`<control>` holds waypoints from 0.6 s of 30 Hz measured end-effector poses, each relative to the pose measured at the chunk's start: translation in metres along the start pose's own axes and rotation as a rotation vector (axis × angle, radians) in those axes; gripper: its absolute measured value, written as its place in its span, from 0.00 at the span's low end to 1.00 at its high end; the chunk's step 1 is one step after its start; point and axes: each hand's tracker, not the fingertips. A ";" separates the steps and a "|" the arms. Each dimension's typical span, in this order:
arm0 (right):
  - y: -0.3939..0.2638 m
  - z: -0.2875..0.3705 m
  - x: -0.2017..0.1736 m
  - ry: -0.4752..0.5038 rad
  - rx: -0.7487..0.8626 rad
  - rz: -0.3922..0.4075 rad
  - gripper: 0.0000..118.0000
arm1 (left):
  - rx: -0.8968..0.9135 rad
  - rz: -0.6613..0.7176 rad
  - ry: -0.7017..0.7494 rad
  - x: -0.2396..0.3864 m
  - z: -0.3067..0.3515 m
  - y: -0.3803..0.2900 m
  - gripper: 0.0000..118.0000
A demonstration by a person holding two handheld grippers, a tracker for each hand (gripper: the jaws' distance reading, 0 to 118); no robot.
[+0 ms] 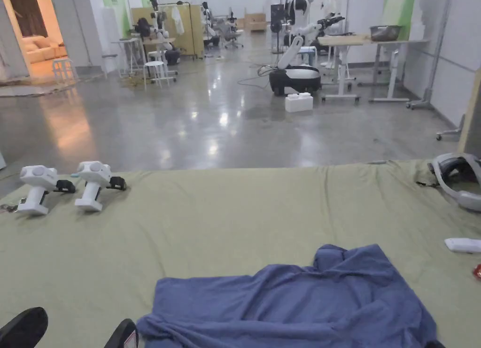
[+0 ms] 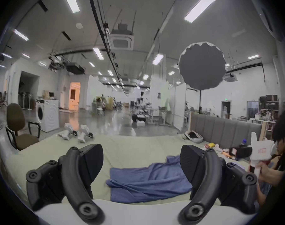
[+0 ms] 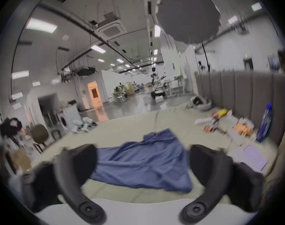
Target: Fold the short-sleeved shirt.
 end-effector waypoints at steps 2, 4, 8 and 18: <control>-0.010 0.006 0.000 0.073 0.007 -0.105 1.00 | 0.060 0.069 0.023 0.000 0.006 0.003 0.89; -0.025 0.003 0.001 0.141 -0.061 -0.240 1.00 | -0.022 0.272 -0.036 -0.017 -0.006 0.000 0.89; -0.032 -0.002 -0.021 0.126 -0.164 -0.234 1.00 | -0.137 0.437 -0.033 -0.026 -0.023 -0.018 0.89; -0.023 0.018 -0.058 0.457 -0.039 -0.321 1.00 | 0.152 0.700 -0.356 -0.053 0.012 -0.022 1.00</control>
